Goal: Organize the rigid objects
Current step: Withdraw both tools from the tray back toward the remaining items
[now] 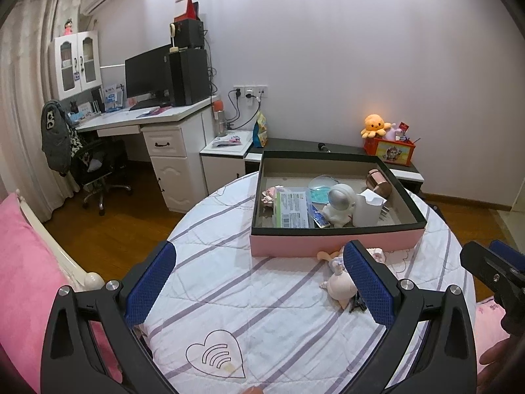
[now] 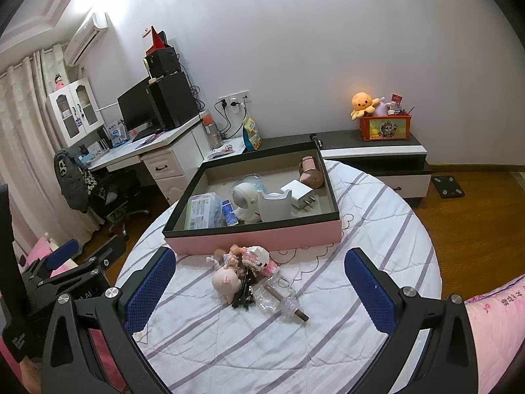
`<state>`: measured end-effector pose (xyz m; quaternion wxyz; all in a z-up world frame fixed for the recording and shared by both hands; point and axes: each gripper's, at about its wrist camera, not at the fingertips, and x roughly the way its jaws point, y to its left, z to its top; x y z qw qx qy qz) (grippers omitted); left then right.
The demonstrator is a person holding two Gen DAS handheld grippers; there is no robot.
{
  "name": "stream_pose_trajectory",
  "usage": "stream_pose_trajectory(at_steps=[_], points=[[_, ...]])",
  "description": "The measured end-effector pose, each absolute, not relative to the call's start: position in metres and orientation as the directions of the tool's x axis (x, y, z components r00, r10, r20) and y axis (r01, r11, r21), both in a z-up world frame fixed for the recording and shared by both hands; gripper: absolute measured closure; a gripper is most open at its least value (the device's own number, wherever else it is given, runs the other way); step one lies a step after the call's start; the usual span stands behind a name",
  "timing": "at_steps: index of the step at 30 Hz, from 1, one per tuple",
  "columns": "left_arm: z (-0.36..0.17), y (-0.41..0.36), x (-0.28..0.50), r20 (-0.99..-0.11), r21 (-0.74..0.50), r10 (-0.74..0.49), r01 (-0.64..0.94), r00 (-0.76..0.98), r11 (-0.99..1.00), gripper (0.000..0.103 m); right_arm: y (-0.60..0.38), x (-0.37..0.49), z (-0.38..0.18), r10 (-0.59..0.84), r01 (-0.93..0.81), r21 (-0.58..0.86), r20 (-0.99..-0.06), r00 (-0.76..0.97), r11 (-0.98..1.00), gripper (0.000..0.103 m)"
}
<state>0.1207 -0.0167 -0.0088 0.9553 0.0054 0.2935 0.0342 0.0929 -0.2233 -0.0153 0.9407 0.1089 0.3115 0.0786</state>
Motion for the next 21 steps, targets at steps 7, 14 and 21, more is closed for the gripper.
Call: stream_pose_trajectory(at_steps=[7, 14, 21], points=[[-0.007, -0.020, 0.107, -0.554, 0.030, 0.057, -0.048, 0.830, 0.998, 0.000, -0.220, 0.086, -0.014, 0.216, -0.090, 0.242, -0.568, 0.794, 0.966, 0.000], [-0.006, -0.015, 0.100, -0.550, 0.013, 0.033, -0.031, 0.835, 0.999, 0.000, -0.217, 0.080, -0.012, 0.207, -0.096, 0.218, -0.569, 0.796, 0.971, 0.000], [-0.020, -0.012, 0.101, -0.578, -0.003, 0.013, -0.018, 0.816, 1.000, 0.000, -0.222, 0.084, -0.020, 0.192, -0.082, 0.208, -0.591, 0.784, 0.975, 0.000]])
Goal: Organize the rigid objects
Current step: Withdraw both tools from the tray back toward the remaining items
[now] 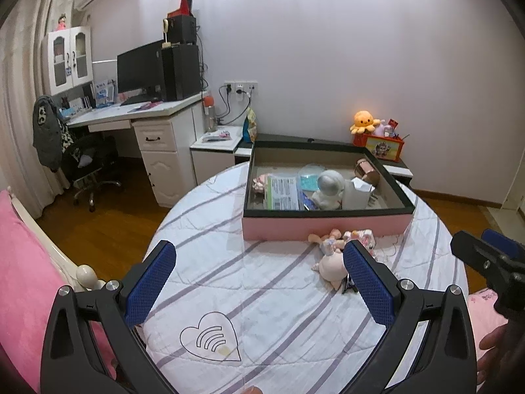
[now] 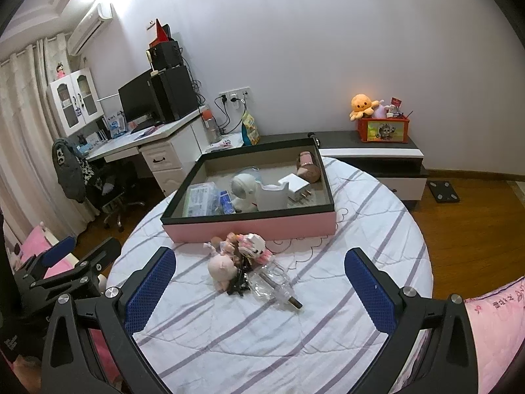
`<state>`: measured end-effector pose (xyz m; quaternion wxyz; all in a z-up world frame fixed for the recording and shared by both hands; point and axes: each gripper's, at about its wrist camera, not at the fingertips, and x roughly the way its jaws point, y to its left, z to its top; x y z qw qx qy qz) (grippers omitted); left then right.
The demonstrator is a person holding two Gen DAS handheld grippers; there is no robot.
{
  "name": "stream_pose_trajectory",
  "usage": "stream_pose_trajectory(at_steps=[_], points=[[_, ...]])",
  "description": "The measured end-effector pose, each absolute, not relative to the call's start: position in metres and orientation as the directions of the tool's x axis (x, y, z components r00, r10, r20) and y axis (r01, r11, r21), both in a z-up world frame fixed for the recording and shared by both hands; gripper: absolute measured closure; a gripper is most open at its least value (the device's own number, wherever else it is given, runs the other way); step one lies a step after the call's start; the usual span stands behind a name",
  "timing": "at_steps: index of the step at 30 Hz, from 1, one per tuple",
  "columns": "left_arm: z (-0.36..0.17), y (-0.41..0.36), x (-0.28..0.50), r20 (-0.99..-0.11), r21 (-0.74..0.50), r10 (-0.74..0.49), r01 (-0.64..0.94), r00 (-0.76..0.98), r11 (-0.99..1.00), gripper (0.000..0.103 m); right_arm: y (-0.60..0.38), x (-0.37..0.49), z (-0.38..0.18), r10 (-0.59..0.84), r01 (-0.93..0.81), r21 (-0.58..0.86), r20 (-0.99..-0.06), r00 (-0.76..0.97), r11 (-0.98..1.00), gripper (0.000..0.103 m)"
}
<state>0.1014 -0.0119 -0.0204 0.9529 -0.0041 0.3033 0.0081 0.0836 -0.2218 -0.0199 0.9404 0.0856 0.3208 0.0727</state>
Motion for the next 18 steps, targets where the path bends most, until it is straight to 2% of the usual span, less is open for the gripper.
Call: stream_pose_trajectory(at_steps=[7, 10, 18], points=[[-0.028, -0.014, 0.101, -0.582, 0.000, 0.005, -0.007, 0.813, 1.000, 0.000, -0.224, 0.087, -0.025, 0.181, -0.083, 0.187, -0.604, 0.777, 0.979, 0.000], [-0.038, -0.017, 0.104, -0.599, -0.002, -0.010, 0.011, 0.801, 1.000, 0.000, -0.226, 0.092, -0.038, 0.141, -0.074, 0.131, -0.636, 0.759, 0.989, 0.000], [-0.062, -0.034, 0.118, -0.643, -0.015, -0.057, 0.062, 0.764, 0.998, 0.000, -0.238, 0.105, -0.070, 0.115, -0.061, 0.103, -0.702, 0.703, 0.993, 0.000]])
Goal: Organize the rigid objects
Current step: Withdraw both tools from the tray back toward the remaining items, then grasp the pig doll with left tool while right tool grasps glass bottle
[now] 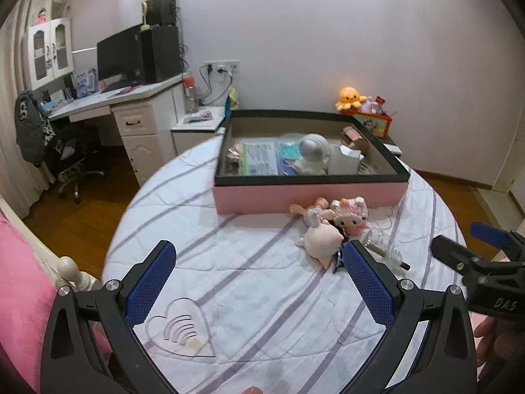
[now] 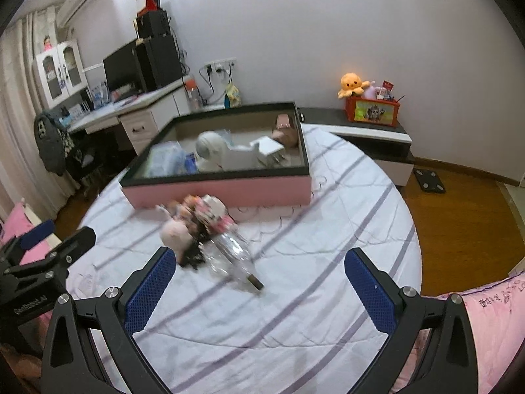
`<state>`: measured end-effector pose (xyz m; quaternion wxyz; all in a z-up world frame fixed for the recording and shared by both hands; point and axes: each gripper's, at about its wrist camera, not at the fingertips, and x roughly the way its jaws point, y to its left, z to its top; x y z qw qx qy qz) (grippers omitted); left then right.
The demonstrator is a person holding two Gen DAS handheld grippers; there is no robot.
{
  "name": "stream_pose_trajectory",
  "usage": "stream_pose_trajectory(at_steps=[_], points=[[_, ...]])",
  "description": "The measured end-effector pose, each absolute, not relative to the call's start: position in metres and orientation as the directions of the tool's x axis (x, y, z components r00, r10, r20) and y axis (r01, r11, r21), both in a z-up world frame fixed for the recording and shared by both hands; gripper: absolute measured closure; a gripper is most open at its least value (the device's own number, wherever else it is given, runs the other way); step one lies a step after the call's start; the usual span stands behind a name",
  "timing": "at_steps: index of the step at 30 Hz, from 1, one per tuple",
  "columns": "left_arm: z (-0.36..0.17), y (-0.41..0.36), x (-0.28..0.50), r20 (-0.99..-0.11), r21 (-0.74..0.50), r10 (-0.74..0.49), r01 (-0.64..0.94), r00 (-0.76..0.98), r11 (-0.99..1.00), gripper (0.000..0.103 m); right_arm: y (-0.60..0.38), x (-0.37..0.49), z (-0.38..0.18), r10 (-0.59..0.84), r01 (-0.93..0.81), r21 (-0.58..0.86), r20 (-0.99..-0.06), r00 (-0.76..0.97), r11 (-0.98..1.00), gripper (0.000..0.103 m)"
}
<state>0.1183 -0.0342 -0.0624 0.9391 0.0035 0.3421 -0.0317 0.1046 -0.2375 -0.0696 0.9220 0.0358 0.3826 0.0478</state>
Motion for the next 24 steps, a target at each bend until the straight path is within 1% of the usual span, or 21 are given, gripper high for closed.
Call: stream_pose_trajectory(at_steps=[12, 19, 20, 22, 23, 24], points=[[-0.101, -0.061, 0.161, -0.734, -0.086, -0.155, 0.136, 0.661, 0.987, 0.000, -0.231, 0.138, -0.118, 0.123, -0.143, 0.045, -0.793, 0.597, 0.989, 0.000], [-0.126, -0.068, 0.190, -0.781, -0.112, -0.167, 0.127, 0.602, 0.986, 0.000, -0.219, 0.150, -0.132, 0.157, -0.217, 0.035, -0.800, 0.578, 0.976, 0.001], [-0.129, -0.067, 0.193, -0.784, -0.121, -0.172, 0.125, 0.596, 0.985, 0.000, -0.218, 0.152, -0.133, 0.164, -0.225, 0.037, -0.799, 0.578, 0.974, 0.002], [-0.134, -0.066, 0.200, -0.791, -0.131, -0.175, 0.116, 0.586, 0.984, 0.001, -0.216, 0.156, -0.135, 0.175, -0.236, 0.044, -0.801, 0.572, 0.971, 0.009], [-0.136, -0.065, 0.203, -0.794, -0.138, -0.176, 0.111, 0.582, 0.984, 0.001, -0.216, 0.158, -0.136, 0.183, -0.242, 0.048, -0.801, 0.570, 0.969, 0.011], [-0.138, -0.064, 0.206, -0.797, -0.146, -0.179, 0.103, 0.578, 0.984, 0.002, -0.214, 0.159, -0.136, 0.185, -0.247, 0.048, -0.800, 0.570, 0.968, 0.015]])
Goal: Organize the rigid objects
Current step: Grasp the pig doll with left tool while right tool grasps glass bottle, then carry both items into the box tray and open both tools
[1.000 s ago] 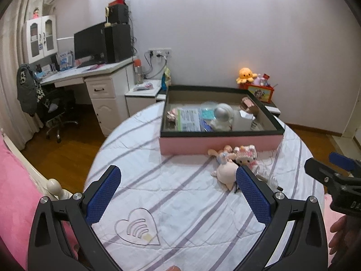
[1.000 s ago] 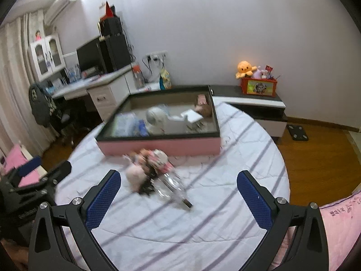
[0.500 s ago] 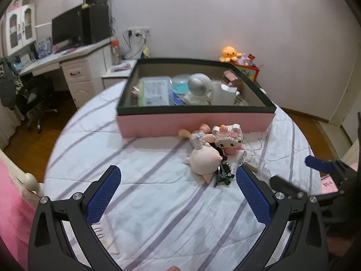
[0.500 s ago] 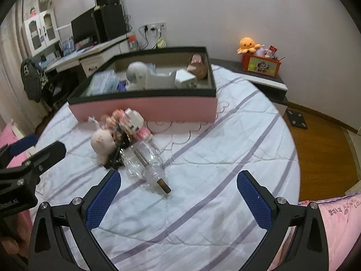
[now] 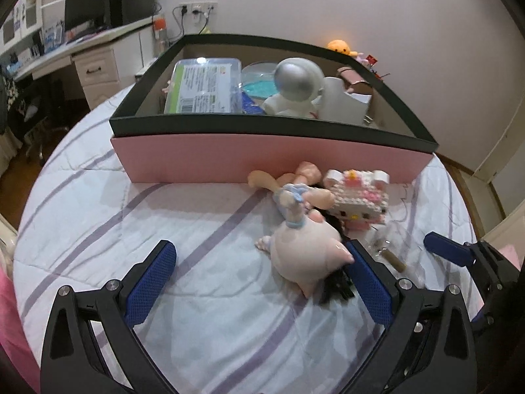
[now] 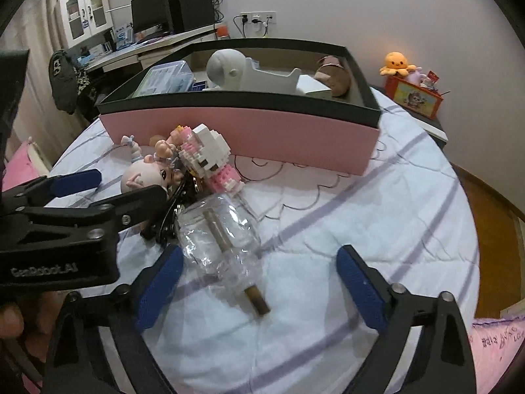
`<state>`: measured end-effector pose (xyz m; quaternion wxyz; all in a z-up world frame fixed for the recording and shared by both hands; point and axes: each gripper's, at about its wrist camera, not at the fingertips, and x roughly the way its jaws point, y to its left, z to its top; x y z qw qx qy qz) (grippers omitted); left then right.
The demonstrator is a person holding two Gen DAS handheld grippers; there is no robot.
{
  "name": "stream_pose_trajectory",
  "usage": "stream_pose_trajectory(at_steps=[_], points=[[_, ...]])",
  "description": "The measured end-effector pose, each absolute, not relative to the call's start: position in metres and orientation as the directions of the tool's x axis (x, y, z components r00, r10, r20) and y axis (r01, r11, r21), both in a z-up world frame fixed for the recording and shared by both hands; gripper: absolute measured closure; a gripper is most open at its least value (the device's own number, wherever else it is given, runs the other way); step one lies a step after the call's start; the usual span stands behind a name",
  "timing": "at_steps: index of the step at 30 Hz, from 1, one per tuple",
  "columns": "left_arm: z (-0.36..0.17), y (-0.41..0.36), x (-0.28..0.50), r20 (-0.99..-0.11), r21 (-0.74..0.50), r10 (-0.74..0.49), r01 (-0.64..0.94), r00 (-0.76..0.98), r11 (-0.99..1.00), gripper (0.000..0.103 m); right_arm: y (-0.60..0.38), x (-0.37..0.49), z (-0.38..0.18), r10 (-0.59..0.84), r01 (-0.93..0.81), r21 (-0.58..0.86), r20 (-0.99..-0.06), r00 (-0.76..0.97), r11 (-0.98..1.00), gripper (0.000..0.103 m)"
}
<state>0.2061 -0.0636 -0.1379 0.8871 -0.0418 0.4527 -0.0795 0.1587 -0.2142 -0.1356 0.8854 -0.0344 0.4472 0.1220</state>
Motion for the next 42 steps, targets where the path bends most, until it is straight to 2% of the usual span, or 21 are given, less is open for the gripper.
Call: stream_pose_trajectory(at_steps=[3, 5, 7, 9, 10, 11, 17, 28, 42], points=[[-0.139, -0.061, 0.212, -0.789, -0.182, -0.209, 0.105, 0.577, 0.978, 0.007, -0.210, 0.162, -0.134, 0.198, -0.269, 0.047, -0.797, 0.571, 0.962, 0.030], [-0.139, -0.061, 0.215, -0.784, -0.203, -0.230, 0.112, 0.577, 0.973, 0.012, -0.207, 0.164, -0.133, 0.206, -0.280, 0.048, -0.796, 0.568, 0.959, 0.034], [-0.138, -0.062, 0.216, -0.777, -0.219, -0.251, 0.125, 0.577, 0.968, 0.022, -0.207, 0.165, -0.133, 0.215, -0.284, 0.056, -0.794, 0.569, 0.957, 0.043], [-0.137, -0.062, 0.215, -0.772, -0.236, -0.275, 0.143, 0.573, 0.961, 0.040, -0.206, 0.167, -0.133, 0.226, -0.288, 0.066, -0.791, 0.568, 0.955, 0.051], [-0.138, -0.064, 0.216, -0.770, -0.246, -0.290, 0.155, 0.568, 0.957, 0.044, -0.206, 0.167, -0.132, 0.227, -0.289, 0.067, -0.791, 0.568, 0.955, 0.051], [-0.137, -0.065, 0.215, -0.768, -0.255, -0.306, 0.170, 0.562, 0.952, 0.052, -0.206, 0.167, -0.133, 0.231, -0.289, 0.072, -0.791, 0.567, 0.955, 0.051], [-0.130, -0.066, 0.207, -0.749, -0.245, -0.313, 0.195, 0.584, 0.950, 0.062, -0.216, 0.159, -0.127, 0.251, -0.263, 0.115, -0.781, 0.572, 0.958, 0.051], [-0.121, -0.048, 0.183, -0.740, -0.215, -0.281, 0.182, 0.611, 0.960, 0.063, -0.220, 0.149, -0.108, 0.266, -0.250, 0.139, -0.758, 0.596, 0.958, 0.051], [-0.077, -0.022, 0.173, -0.683, -0.156, -0.219, 0.153, 0.697, 0.976, 0.063, -0.211, 0.153, -0.062, 0.309, -0.300, 0.137, -0.690, 0.654, 0.944, 0.051]])
